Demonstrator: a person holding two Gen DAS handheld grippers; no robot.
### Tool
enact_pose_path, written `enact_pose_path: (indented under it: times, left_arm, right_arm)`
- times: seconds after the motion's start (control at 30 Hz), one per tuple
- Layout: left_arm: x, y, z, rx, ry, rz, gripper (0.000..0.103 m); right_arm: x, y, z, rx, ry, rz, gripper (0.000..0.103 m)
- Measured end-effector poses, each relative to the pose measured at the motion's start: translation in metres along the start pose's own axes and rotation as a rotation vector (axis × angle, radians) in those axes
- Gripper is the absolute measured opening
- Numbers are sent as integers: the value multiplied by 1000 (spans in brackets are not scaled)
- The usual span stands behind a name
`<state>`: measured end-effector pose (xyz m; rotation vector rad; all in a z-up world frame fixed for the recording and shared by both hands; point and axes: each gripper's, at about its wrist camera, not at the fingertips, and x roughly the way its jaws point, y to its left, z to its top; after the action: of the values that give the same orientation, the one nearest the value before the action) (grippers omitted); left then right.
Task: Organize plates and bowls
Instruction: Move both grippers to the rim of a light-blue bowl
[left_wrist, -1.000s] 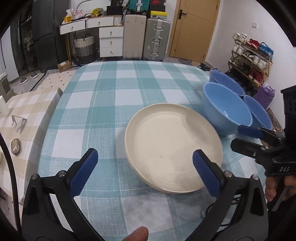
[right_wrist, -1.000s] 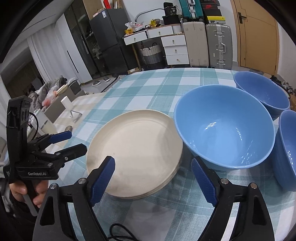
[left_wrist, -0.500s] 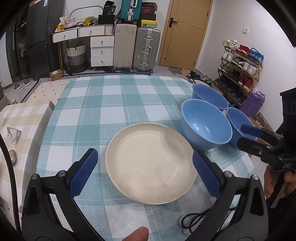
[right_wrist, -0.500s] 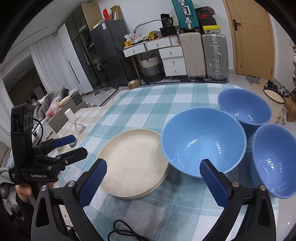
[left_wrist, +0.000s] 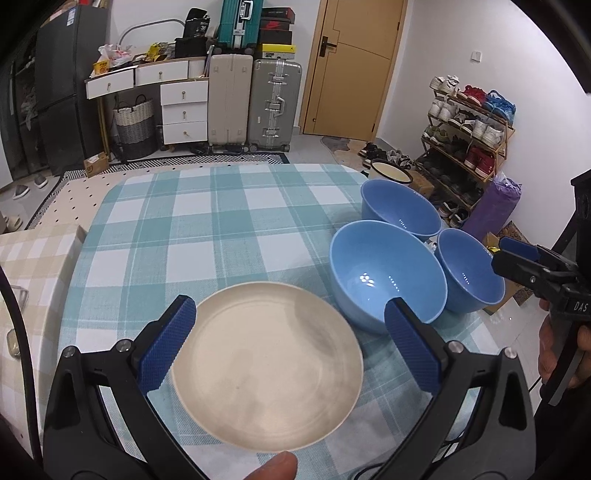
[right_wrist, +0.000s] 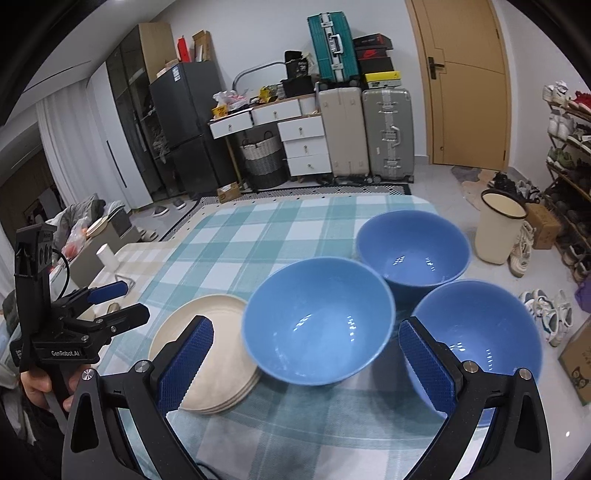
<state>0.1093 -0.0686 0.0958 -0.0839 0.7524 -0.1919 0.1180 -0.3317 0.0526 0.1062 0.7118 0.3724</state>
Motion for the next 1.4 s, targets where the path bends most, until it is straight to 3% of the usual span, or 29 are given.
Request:
enact_pose_path:
  times: [0.63, 1.4]
  left_arm:
    - [67, -39, 57, 25, 45, -50, 102]
    - [155, -69, 115, 64, 144, -57, 102]
  right_arm:
    - [1, -65, 36, 43, 5, -115, 102]
    - [55, -126, 74, 115, 81, -152, 102]
